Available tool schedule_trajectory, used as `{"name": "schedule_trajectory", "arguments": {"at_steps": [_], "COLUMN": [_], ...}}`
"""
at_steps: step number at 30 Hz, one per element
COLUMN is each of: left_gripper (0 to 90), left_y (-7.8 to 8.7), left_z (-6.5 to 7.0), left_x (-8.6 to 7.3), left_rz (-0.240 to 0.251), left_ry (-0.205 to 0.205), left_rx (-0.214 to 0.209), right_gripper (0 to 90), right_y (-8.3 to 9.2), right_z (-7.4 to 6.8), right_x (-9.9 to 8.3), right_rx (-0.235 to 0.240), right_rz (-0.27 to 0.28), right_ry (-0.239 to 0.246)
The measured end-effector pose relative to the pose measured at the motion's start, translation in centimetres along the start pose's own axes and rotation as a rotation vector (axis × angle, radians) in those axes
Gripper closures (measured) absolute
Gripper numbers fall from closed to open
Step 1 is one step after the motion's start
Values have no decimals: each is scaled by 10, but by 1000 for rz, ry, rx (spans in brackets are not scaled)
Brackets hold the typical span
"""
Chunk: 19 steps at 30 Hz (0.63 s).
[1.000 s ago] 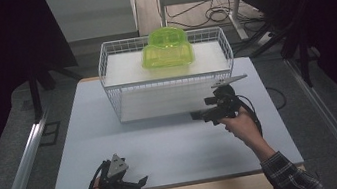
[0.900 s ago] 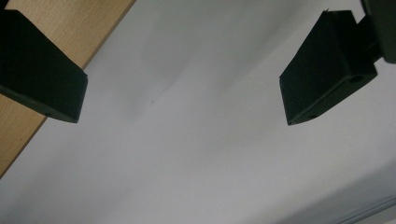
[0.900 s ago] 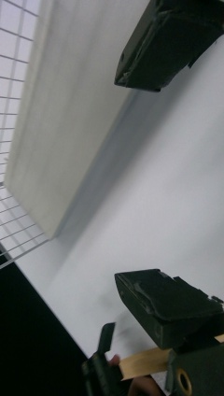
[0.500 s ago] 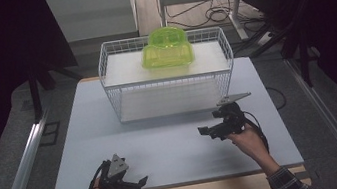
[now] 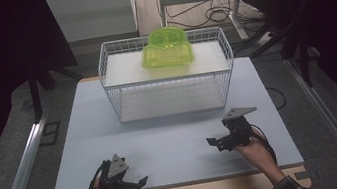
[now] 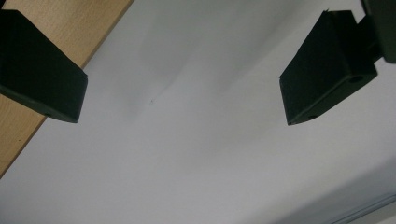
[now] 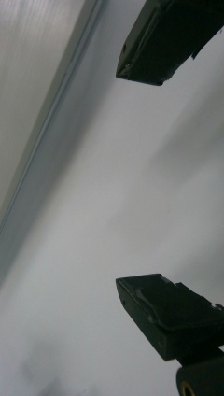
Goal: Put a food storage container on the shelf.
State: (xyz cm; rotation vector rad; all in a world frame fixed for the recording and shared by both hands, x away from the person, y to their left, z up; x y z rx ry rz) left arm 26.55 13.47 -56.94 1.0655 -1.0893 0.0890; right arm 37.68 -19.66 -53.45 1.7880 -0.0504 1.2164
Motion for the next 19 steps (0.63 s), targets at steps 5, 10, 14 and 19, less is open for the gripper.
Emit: {"name": "schedule_trajectory", "arguments": {"at_steps": [5, 10, 14, 19], "left_gripper": [7, 6, 6, 6], "left_y": [0, -1, -1, -1], "left_z": [0, 0, 0, 0], "left_x": [0, 0, -1, 0], "left_rz": [-1, -2, -2, -5], "left_ry": [-6, -9, -9, -11], "left_rx": [-1, 0, 1, 1], "right_gripper": [3, 0, 0, 0], "right_y": [2, 2, 1, 2], "right_z": [3, 4, 6, 9], "right_x": [-14, -27, -37, -40], "right_rx": [-15, -21, -38, -59], "right_rz": [-15, -36, -65, -69], "right_ry": [1, 0, 8, 6]}}
Point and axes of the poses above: each handheld gripper's, and its own axes: y roughly backward along the jaws, x roughly out of its top, z roughly to its right, the point moved 6 cm from there along -y, roughly forward along the jaws, and after that the axes turned 2 degrees about -x, right-handed, at the moved point
